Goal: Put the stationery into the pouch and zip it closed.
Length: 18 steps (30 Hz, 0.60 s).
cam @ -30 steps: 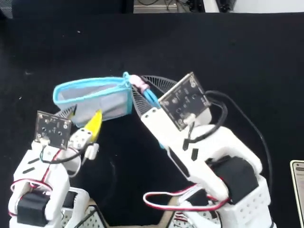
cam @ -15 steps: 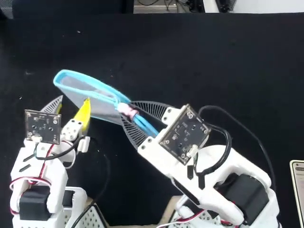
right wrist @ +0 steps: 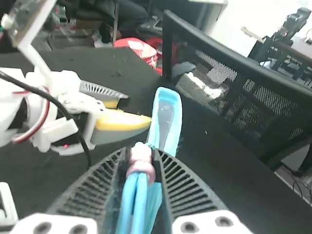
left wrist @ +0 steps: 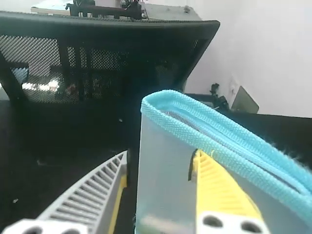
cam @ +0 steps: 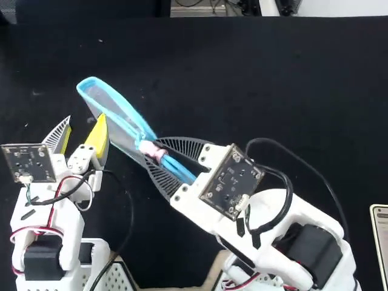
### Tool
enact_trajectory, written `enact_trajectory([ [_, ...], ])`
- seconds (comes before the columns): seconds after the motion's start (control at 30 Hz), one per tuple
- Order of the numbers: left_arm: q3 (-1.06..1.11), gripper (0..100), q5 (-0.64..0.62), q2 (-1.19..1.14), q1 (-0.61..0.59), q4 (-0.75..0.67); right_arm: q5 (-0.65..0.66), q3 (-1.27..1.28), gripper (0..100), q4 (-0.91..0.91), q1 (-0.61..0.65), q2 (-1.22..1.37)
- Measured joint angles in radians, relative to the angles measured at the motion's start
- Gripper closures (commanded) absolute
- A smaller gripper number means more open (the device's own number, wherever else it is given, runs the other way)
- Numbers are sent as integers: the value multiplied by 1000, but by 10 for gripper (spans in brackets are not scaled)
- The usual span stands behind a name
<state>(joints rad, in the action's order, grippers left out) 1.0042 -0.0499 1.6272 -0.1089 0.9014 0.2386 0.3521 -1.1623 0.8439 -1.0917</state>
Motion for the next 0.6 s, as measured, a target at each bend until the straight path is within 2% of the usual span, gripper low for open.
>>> enact_trajectory([
  [0.13,-18,779,-61,29,-3,100,2,0,988,46,0,0],
  [0.37,-112,779,-68,193,-3,278,2,95,988,167,5,0],
  [0.6,-155,779,-68,195,28,347,0,137,988,301,3,0],
])
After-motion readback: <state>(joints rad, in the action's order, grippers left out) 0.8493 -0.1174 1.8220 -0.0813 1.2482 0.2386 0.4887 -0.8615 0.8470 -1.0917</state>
